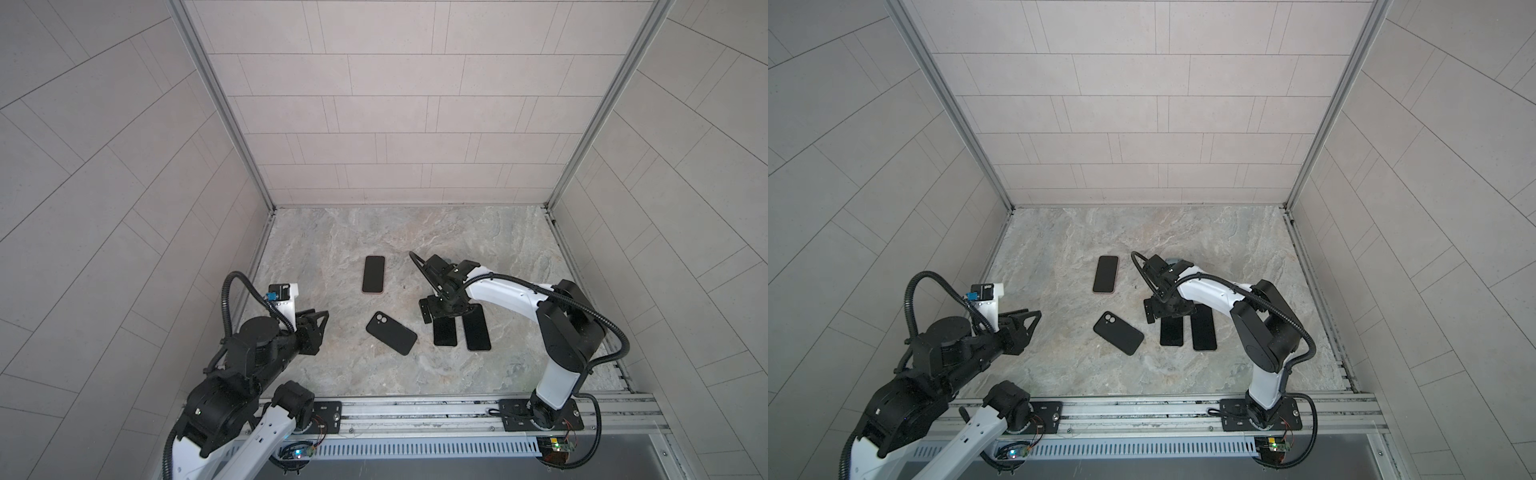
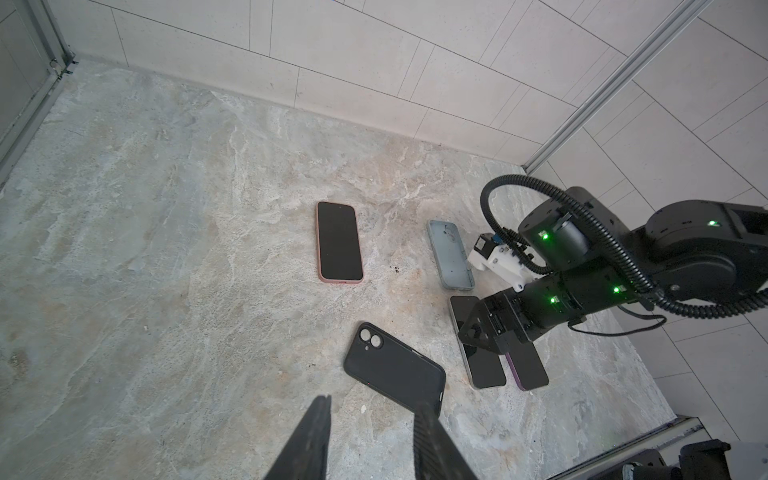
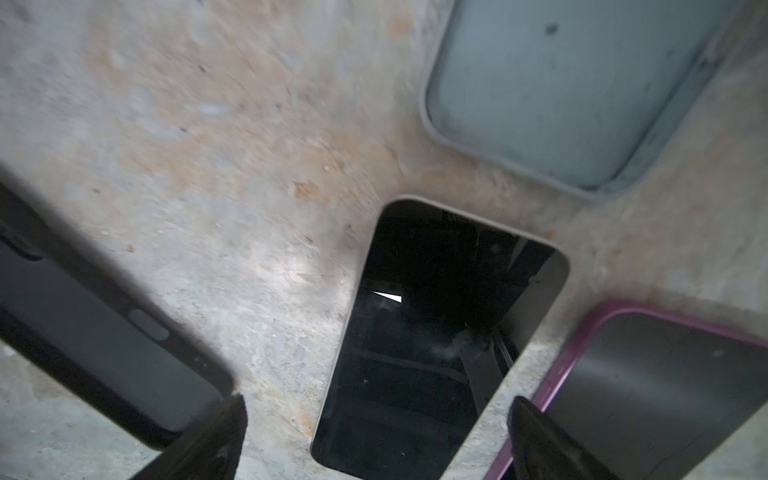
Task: Put the phone into the phone case
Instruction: 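Move the right gripper over the silver-framed phone and grasp it, then lift the silver-framed phone and turn it upright while the left arm reaches forward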
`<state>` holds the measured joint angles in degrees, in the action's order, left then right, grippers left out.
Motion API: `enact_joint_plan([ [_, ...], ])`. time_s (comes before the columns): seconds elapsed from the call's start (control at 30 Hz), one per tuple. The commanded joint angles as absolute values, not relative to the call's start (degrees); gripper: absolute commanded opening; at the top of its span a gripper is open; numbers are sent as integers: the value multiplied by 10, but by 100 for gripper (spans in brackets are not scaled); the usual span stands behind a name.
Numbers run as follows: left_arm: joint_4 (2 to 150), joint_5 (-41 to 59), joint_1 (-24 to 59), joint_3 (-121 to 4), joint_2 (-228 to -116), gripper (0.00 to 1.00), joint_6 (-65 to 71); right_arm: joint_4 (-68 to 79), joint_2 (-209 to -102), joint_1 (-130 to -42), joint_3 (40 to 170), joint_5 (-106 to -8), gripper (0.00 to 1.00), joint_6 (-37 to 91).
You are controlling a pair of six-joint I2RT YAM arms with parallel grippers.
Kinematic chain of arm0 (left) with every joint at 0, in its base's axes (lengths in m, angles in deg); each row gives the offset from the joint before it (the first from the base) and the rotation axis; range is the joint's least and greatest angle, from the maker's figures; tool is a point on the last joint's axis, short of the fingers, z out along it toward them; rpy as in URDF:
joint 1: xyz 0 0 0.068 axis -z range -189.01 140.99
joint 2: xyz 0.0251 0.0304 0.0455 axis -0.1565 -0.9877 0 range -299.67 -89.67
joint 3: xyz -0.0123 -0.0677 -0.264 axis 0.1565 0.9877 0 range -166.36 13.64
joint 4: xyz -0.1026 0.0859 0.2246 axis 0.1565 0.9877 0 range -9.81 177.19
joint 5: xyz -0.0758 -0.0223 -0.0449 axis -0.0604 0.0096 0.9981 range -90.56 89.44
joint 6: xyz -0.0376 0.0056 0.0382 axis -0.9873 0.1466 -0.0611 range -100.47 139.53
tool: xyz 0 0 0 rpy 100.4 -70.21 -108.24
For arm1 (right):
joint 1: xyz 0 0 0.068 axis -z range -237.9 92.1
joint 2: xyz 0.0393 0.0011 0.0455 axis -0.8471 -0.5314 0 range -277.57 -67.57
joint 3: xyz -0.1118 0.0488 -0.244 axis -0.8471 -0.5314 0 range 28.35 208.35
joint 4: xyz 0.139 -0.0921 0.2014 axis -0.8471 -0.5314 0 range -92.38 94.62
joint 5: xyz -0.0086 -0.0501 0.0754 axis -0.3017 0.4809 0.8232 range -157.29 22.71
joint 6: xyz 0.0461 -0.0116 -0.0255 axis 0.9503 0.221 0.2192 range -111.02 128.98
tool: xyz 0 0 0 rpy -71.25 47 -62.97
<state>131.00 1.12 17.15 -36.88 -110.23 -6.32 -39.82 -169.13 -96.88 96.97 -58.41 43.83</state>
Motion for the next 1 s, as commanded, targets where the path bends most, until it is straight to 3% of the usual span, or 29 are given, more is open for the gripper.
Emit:
enact_joint_plan([
  [0.0, 1304, 10, 168, -367, -1099, 38, -56, -409, -1700, -975, 950, -617, 100, 519],
  [0.23, 1303, 10, 168, -366, -1096, 38, -57, -392, -1719, -979, 924, -624, 98, 555],
  [0.4, 1303, 9, 168, -367, -1097, 38, -57, -369, -1720, -981, 902, -610, 89, 568],
  [0.5, 1304, 9, 168, -366, -1097, 38, -58, -364, -1717, -981, 900, -609, 75, 560],
  [0.6, 1304, 9, 168, -367, -1099, 38, -58, -365, -1705, -981, 903, -612, 48, 539],
  [0.67, 1305, 9, 168, -367, -1102, 38, -59, -371, -1689, -981, 911, -623, 37, 517],
  [0.83, 1310, 27, 169, -372, -1126, 42, -82, -361, -1631, -984, 920, -606, 25, 428],
  [0.97, 1207, 152, 169, -326, -1165, 50, -196, -346, -1575, -990, 916, -570, 18, 360],
])
